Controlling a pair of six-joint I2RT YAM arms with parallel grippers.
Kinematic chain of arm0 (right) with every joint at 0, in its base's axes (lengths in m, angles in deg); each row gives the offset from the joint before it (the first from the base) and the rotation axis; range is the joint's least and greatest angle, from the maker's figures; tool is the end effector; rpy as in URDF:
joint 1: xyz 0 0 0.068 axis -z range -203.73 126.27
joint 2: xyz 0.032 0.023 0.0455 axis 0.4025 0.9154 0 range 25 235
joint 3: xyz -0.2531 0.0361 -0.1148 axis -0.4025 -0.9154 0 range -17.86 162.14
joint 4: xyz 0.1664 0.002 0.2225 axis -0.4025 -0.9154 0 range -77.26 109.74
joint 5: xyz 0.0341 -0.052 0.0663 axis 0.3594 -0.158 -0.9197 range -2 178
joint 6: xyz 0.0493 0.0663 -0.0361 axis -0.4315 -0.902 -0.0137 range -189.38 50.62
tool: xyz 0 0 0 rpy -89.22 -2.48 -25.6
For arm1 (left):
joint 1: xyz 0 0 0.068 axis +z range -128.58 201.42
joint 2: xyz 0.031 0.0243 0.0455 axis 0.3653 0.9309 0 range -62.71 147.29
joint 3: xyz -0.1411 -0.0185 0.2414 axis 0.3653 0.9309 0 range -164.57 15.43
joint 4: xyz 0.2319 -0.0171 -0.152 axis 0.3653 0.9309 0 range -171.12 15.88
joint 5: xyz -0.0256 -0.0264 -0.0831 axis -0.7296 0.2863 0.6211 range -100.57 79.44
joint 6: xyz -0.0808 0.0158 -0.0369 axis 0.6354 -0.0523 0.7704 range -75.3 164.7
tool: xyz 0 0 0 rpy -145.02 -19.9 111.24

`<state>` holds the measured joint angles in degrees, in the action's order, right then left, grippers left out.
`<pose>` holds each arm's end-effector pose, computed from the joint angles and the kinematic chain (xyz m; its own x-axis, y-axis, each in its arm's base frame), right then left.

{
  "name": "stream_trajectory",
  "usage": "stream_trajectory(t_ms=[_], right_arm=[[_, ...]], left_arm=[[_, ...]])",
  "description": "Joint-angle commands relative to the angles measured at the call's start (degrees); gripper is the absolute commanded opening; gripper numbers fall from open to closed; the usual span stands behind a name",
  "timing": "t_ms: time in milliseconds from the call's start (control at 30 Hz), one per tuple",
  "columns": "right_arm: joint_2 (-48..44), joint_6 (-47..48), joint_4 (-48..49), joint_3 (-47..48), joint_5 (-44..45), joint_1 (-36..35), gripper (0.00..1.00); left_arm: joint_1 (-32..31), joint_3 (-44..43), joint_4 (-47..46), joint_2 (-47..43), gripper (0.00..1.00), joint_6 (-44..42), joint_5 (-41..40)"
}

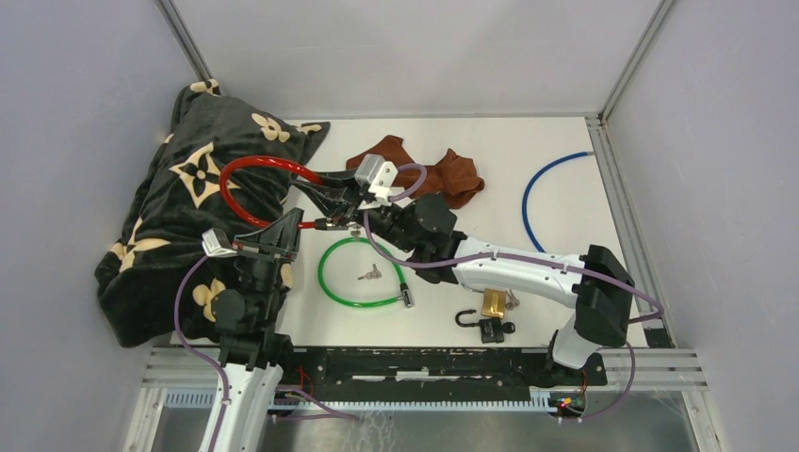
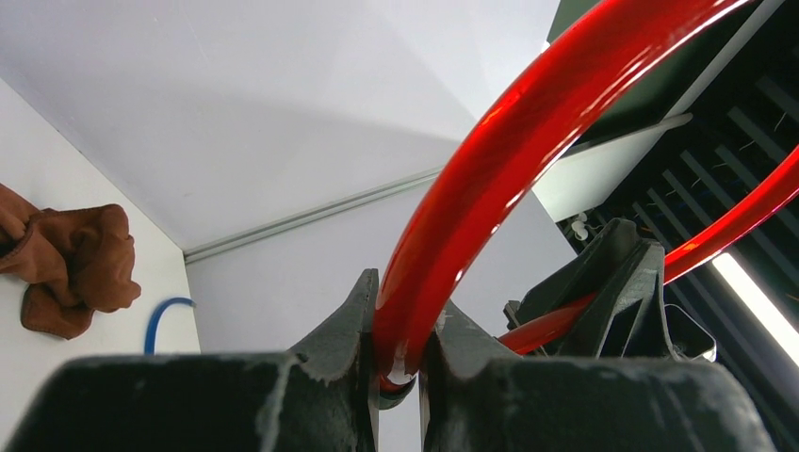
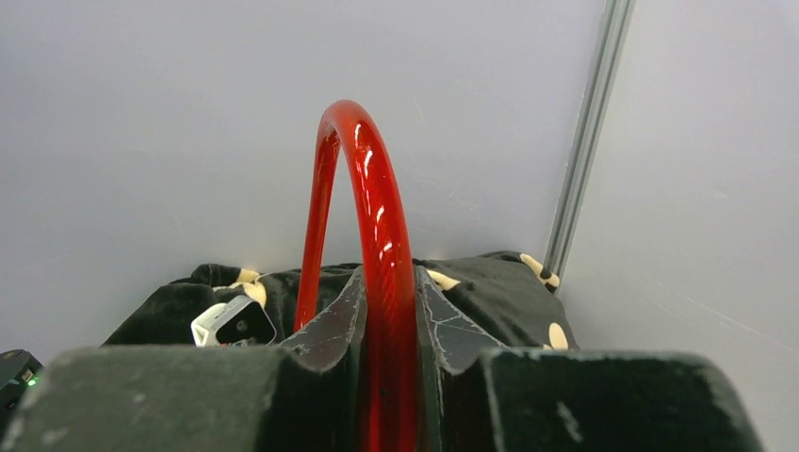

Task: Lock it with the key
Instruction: Lock the lock.

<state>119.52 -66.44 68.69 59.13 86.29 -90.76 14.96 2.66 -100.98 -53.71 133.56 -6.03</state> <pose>0.1701 0.4075 0.4431 0.2508 0.4605 -0.8515 -0.9186 0.3906 -0.0594 0.1492 -0.0233 0.2949 -0.1763 -0.9831 -0.0499 0.4019 -0.0256 -0.9153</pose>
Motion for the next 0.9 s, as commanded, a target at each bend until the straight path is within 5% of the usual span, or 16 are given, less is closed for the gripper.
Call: stream_trajectory(t_ms=[0, 867], right_arm=[[-0.27, -1.79, 11.93, 4.01, -2.72, -0.95, 0.0], [2.8, 1.44, 18.49, 1.75, -0.04, -1.0, 0.0]], left_arm=[[0.69, 0.21, 0.04, 0.3, 0.02, 3.0, -2.98], [0.81, -0.07, 0.79, -0.42, 0.02, 5.28, -3.3]])
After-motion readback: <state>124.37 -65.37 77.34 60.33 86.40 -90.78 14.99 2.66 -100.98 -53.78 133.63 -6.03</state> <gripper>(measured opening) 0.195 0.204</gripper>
